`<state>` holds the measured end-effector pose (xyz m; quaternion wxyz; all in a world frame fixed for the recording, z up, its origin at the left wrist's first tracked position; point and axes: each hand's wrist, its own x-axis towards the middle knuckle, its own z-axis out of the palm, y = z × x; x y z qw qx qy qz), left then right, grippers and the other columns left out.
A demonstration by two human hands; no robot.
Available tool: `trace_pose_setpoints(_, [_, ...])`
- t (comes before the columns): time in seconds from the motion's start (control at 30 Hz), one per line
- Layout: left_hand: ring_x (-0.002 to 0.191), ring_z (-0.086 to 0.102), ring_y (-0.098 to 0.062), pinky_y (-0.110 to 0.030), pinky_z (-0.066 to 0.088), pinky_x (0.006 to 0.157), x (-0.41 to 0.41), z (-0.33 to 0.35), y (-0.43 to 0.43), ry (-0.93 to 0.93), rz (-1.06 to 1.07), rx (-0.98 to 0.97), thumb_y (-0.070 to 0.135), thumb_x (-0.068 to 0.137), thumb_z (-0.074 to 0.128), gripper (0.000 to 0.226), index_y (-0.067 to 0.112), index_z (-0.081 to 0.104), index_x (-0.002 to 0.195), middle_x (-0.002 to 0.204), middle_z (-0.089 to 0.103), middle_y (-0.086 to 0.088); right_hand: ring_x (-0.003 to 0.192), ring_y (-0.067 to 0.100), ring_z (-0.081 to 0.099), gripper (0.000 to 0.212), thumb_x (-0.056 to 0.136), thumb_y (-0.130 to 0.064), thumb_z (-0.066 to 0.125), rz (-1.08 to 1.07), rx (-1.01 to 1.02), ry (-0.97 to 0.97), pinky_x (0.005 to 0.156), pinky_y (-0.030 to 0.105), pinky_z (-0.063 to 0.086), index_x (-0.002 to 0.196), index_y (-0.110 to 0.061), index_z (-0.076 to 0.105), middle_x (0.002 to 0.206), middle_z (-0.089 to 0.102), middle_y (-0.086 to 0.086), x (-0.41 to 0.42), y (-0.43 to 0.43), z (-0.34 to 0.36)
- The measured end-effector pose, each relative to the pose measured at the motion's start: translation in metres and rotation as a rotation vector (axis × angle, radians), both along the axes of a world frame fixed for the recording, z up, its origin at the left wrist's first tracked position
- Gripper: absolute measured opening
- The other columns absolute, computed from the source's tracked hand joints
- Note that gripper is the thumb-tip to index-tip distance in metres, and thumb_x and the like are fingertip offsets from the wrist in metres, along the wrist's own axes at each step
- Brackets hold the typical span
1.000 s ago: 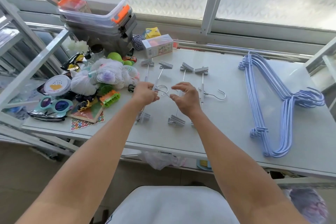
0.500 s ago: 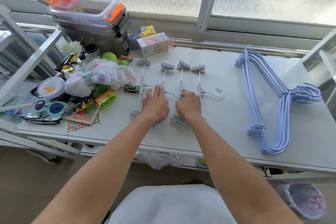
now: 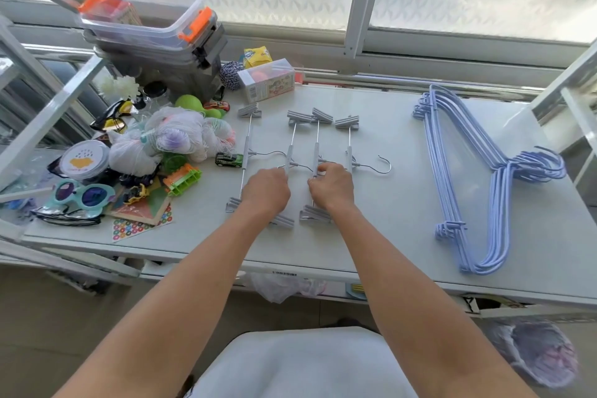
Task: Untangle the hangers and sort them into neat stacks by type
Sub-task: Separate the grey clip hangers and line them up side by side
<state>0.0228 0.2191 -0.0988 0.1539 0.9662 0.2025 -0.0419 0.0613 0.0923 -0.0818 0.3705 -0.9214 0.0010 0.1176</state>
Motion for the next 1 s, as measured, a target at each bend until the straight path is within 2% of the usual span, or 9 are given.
trace_pose_setpoints(0.1, [0.093, 0.063, -0.042, -0.039, 0.046, 0.071, -0.004, -0.012, -0.007, -0.070, -0.014, 0.029, 0.018, 0.101, 0.035, 0.024, 0.009, 0.055, 0.110, 0.100, 0.066, -0.022, 0.106, 0.030, 0.062, 0.026, 0.078, -0.011, 0.059, 0.018, 0.008, 0.007, 0.081, 0.026, 0.046, 0.100, -0.012, 0.072, 0.106, 0.072, 0.007, 0.001, 0.000, 0.001])
trace_pose_setpoints(0.2, [0.086, 0.063, -0.041, -0.037, 0.042, 0.063, -0.001, -0.012, -0.009, -0.168, -0.005, 0.057, 0.013, 0.099, 0.038, 0.025, 0.014, 0.053, 0.119, 0.094, 0.066, -0.019, 0.113, 0.030, 0.060, 0.031, 0.081, -0.011, 0.059, 0.021, -0.007, -0.007, 0.089, 0.029, 0.047, 0.110, -0.007, 0.069, 0.115, 0.069, 0.011, -0.001, -0.001, 0.002])
trace_pose_setpoints(0.3, [0.094, 0.063, -0.039, -0.038, 0.045, 0.070, 0.002, -0.010, -0.008, -0.126, -0.016, 0.088, 0.011, 0.096, 0.038, 0.040, 0.022, 0.052, 0.132, 0.104, 0.067, -0.014, 0.115, 0.031, 0.058, 0.033, 0.082, -0.010, 0.057, 0.026, -0.022, -0.026, 0.093, 0.032, 0.046, 0.114, -0.003, 0.066, 0.119, 0.067, 0.014, -0.002, -0.002, 0.002])
trace_pose_setpoints(0.4, [0.107, 0.060, -0.038, -0.039, 0.048, 0.084, 0.002, -0.007, -0.003, -0.064, -0.039, 0.016, 0.021, 0.097, 0.040, 0.044, 0.028, 0.045, 0.141, 0.118, 0.064, -0.013, 0.115, 0.032, 0.058, 0.035, 0.082, -0.010, 0.056, 0.035, -0.052, -0.028, 0.093, 0.032, 0.046, 0.114, -0.004, 0.066, 0.118, 0.067, 0.015, -0.002, -0.002, 0.001])
trace_pose_setpoints(0.47, [0.112, 0.058, -0.037, -0.040, 0.047, 0.088, 0.001, -0.006, 0.000, -0.009, -0.066, -0.025, 0.022, 0.096, 0.043, 0.049, 0.029, 0.040, 0.144, 0.122, 0.063, -0.014, 0.114, 0.032, 0.059, 0.035, 0.082, -0.011, 0.056, 0.034, -0.059, -0.024, 0.093, 0.032, 0.046, 0.115, -0.004, 0.065, 0.118, 0.067, 0.015, -0.002, -0.001, 0.000])
trace_pose_setpoints(0.63, [0.114, 0.057, -0.035, -0.041, 0.049, 0.089, 0.002, -0.004, -0.001, 0.072, -0.104, -0.047, 0.014, 0.093, 0.043, 0.060, 0.026, 0.029, 0.150, 0.127, 0.059, -0.014, 0.109, 0.033, 0.060, 0.035, 0.080, -0.014, 0.054, 0.032, -0.060, -0.011, 0.088, 0.032, 0.046, 0.114, -0.010, 0.062, 0.112, 0.067, 0.013, -0.002, 0.003, -0.003])
trace_pose_setpoints(0.83, [0.117, 0.054, -0.034, -0.040, 0.045, 0.089, 0.004, -0.002, -0.003, 0.060, -0.065, -0.066, 0.020, 0.100, 0.036, 0.054, 0.031, 0.024, 0.152, 0.132, 0.056, -0.011, 0.110, 0.033, 0.060, 0.038, 0.081, -0.014, 0.054, 0.048, -0.078, -0.025, 0.088, 0.033, 0.046, 0.118, -0.009, 0.056, 0.111, 0.066, 0.015, 0.000, 0.003, -0.005])
trace_pose_setpoints(0.9, [0.117, 0.053, -0.034, -0.041, 0.044, 0.090, 0.007, -0.002, -0.003, 0.057, -0.058, -0.100, 0.022, 0.101, 0.032, 0.053, 0.031, 0.022, 0.152, 0.131, 0.056, -0.012, 0.109, 0.032, 0.059, 0.033, 0.082, -0.014, 0.056, 0.035, -0.078, -0.022, 0.085, 0.031, 0.044, 0.114, -0.007, 0.056, 0.112, 0.066, 0.014, 0.000, 0.002, -0.007])
trace_pose_setpoints(1.0, [0.111, 0.054, -0.037, -0.043, 0.045, 0.088, 0.006, -0.005, -0.005, 0.003, -0.035, -0.165, 0.024, 0.100, 0.034, 0.050, 0.027, 0.026, 0.150, 0.122, 0.058, -0.017, 0.101, 0.032, 0.061, 0.021, 0.080, -0.016, 0.058, 0.011, -0.078, -0.027, 0.082, 0.031, 0.046, 0.099, -0.007, 0.061, 0.101, 0.068, 0.013, 0.002, 0.001, -0.008])
